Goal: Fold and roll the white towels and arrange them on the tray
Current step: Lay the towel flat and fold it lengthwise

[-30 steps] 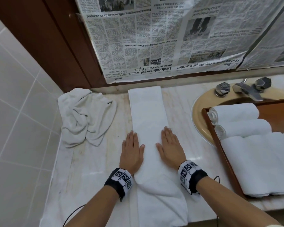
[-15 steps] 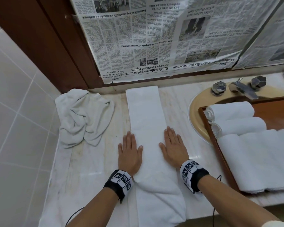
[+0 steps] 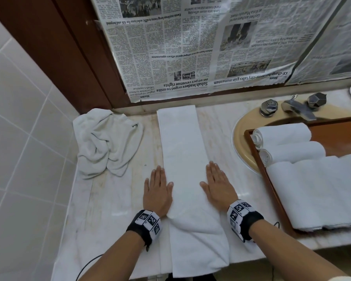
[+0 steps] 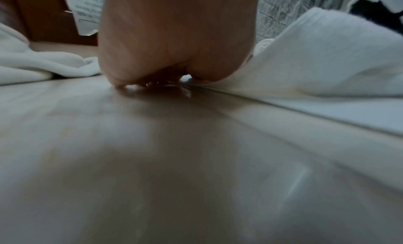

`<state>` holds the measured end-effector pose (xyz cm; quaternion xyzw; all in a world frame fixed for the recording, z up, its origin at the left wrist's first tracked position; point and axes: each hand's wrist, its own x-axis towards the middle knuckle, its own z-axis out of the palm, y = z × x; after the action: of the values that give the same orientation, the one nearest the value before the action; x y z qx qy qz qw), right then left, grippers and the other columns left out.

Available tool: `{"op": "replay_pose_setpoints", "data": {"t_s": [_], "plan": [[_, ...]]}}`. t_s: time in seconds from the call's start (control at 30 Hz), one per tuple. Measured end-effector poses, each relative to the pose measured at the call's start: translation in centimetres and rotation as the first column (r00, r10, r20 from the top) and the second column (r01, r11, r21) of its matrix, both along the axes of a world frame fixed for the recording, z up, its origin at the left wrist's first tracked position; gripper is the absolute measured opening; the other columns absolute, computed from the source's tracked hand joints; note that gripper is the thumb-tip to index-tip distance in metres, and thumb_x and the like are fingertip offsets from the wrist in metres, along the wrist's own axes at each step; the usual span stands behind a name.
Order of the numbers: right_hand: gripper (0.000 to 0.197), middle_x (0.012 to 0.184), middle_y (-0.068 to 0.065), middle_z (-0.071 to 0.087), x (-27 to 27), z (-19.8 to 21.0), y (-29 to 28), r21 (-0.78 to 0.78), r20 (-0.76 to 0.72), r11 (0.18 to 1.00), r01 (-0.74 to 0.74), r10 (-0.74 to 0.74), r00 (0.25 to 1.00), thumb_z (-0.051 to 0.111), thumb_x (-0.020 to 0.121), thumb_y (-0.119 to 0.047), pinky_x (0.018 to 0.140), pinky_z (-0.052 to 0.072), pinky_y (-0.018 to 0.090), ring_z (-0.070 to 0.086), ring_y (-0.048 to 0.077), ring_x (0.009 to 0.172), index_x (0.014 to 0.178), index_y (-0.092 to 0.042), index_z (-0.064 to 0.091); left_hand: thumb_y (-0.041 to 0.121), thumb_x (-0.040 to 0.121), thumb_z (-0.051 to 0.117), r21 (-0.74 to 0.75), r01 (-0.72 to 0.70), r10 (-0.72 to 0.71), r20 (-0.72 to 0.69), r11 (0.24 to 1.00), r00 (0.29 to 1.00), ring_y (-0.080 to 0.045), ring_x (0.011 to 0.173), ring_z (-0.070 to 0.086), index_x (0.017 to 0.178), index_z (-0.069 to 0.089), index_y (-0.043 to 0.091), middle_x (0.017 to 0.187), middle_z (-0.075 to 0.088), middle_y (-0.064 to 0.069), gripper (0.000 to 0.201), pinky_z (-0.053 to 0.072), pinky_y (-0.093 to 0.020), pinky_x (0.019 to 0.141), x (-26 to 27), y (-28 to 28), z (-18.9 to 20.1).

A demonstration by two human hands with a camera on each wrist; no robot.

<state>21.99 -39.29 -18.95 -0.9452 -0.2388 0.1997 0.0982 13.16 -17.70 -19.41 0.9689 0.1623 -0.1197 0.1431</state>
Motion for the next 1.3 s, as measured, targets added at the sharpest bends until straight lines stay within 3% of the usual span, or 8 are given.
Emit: {"op": "replay_pose_setpoints", "data": {"t_s": [0.07,0.17,0.33,0.7,0.83,1.07,1.2,1.3], "plan": [[0.073,0.163,0.01,-0.016,-0.4,0.4,-0.6,-0.022,-0.007,0.998,0.066,-0.066,0.998,0.002,0.101,-0.052,0.119,-0.011,0.029,-0.014,0.018,0.151,0.155,-0.004,-0.006,0.048,0.102,0.002,-0.024,-0.055,0.055,-0.025,0.998,0.998,-0.017,0.154,-0.008,0.159,-0.006,0.013,0.167,-0.012,-0.001,0.067,-0.002,-0.045,0.123,-0.3,0.0,0.4],[0.082,0.164,0.009,-0.009,-2.0,0.9,-0.6,0.028,0.015,0.997,0.068,-0.068,0.998,-0.009,0.091,-0.054,0.119,-0.009,0.03,-0.008,0.019,0.152,0.156,-0.006,0.001,0.039,0.107,0.018,-0.132,-0.111,0.115,0.02,0.985,0.993,-0.017,0.154,-0.006,0.159,-0.001,0.012,0.167,-0.008,-0.001,0.061,-0.002,-0.048,0.123,-1.1,-0.9,1.2],[0.103,0.163,-0.001,-0.005,-5.6,0.5,0.5,0.092,0.016,0.994,-0.067,0.066,0.998,-0.031,0.078,-0.066,0.123,0.001,0.036,-0.001,0.014,0.152,0.157,-0.012,0.007,0.05,0.089,-0.012,-0.125,0.157,-0.153,0.042,0.98,0.987,-0.012,0.153,-0.01,0.159,-0.003,0.021,0.165,-0.012,0.009,0.076,-0.009,-0.044,0.12,-3.9,-3.8,1.5],[0.067,0.165,0.0,-0.002,-7.0,1.0,-1.1,0.021,0.04,0.998,0.054,-0.055,0.998,0.004,0.099,-0.046,0.12,-0.001,0.03,-0.002,0.013,0.152,0.158,-0.013,0.007,0.043,0.106,0.015,-0.094,0.245,-0.25,-0.047,0.965,0.967,-0.014,0.153,-0.013,0.159,-0.006,0.019,0.165,-0.016,0.008,0.062,-0.005,-0.05,0.123,-5.9,-1.7,2.1],[0.085,0.164,-0.004,0.0,-9.3,0.9,-1.0,0.1,0.009,0.992,-0.077,0.077,0.997,-0.009,0.085,-0.053,0.12,-0.003,0.029,-0.002,0.01,0.151,0.157,-0.014,0.012,0.054,0.101,0.01,-0.116,0.277,-0.287,-0.085,0.954,0.954,-0.012,0.152,-0.014,0.159,-0.005,0.018,0.166,-0.015,0.005,0.071,-0.009,-0.048,0.121,-6.9,-2.9,2.2],[0.086,0.165,-0.001,0.001,-8.6,0.8,-4.2,0.086,0.019,0.996,-0.028,0.027,0.999,-0.012,0.084,-0.05,0.121,0.002,0.03,0.004,0.014,0.152,0.157,-0.012,0.012,0.05,0.105,0.02,-0.09,0.172,-0.181,-0.104,0.981,0.978,-0.012,0.152,-0.015,0.159,-0.009,0.021,0.163,-0.022,0.01,0.067,-0.007,-0.046,0.122,-8.4,-3.0,2.0],[0.085,0.164,0.004,0.008,-9.3,0.6,-4.9,0.141,0.023,0.988,-0.062,0.059,0.998,-0.008,0.09,-0.053,0.123,0.007,0.034,0.009,0.018,0.152,0.156,-0.007,0.02,0.059,0.087,-0.006,-0.087,0.189,-0.197,-0.09,0.978,0.976,-0.011,0.152,-0.014,0.158,-0.009,0.019,0.159,-0.025,0.01,0.082,-0.006,-0.045,0.122,-9.6,-4.2,1.9],[0.105,0.164,0.005,0.004,-9.7,0.7,-5.0,0.137,0.012,0.979,-0.15,0.15,0.989,-0.03,0.081,-0.063,0.121,0.0,0.03,0.006,0.019,0.152,0.156,-0.005,0.017,0.051,0.101,0.009,-0.1,0.167,-0.176,-0.093,0.981,0.98,-0.012,0.152,-0.014,0.158,-0.01,0.016,0.164,-0.021,0.004,0.069,-0.007,-0.043,0.122,-9.7,-4.7,1.8]]}}
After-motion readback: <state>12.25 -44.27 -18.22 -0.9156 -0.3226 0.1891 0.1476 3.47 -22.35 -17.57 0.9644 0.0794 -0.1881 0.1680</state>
